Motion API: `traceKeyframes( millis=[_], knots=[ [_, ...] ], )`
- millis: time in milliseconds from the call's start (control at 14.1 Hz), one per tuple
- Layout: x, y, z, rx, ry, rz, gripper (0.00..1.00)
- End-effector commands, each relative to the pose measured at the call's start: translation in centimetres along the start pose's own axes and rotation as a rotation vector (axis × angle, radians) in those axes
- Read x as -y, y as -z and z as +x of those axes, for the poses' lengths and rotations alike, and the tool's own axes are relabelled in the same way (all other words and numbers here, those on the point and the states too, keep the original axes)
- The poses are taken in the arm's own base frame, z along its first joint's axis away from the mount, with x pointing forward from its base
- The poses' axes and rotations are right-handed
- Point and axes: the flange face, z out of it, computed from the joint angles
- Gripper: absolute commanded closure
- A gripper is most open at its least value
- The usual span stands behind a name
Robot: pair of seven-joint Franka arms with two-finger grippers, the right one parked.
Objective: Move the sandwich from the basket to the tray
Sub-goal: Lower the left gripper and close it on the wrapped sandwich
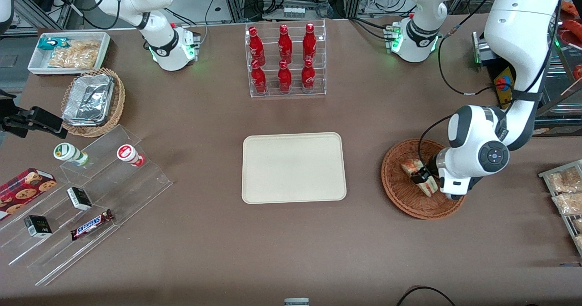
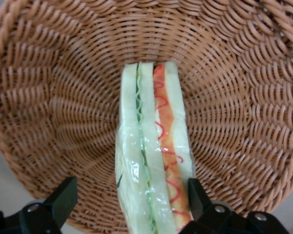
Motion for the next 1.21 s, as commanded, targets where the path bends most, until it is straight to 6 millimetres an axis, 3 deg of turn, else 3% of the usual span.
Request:
traceKeyframes(
  millis=[0, 142, 355, 638, 922, 1135],
  knots=[
    [-0.6, -1.4, 0.3, 0.002, 0.044, -0.015, 0.08],
    [-0.8, -1.7, 0.1, 0.006, 0.048, -0.012, 0.22],
    [-0.8, -1.7, 0.1, 0.006, 0.053, -0.012, 0.54],
    [-0.9, -1.4, 0.2, 0.006, 0.051, -0.012, 0.85],
    [-1.6, 2.4, 1.0, -0.010, 0.032, -0.016, 0.86],
    [-3.1, 8.9, 0.9, 0.000, 0.013, -0.001, 0.86]
  ],
)
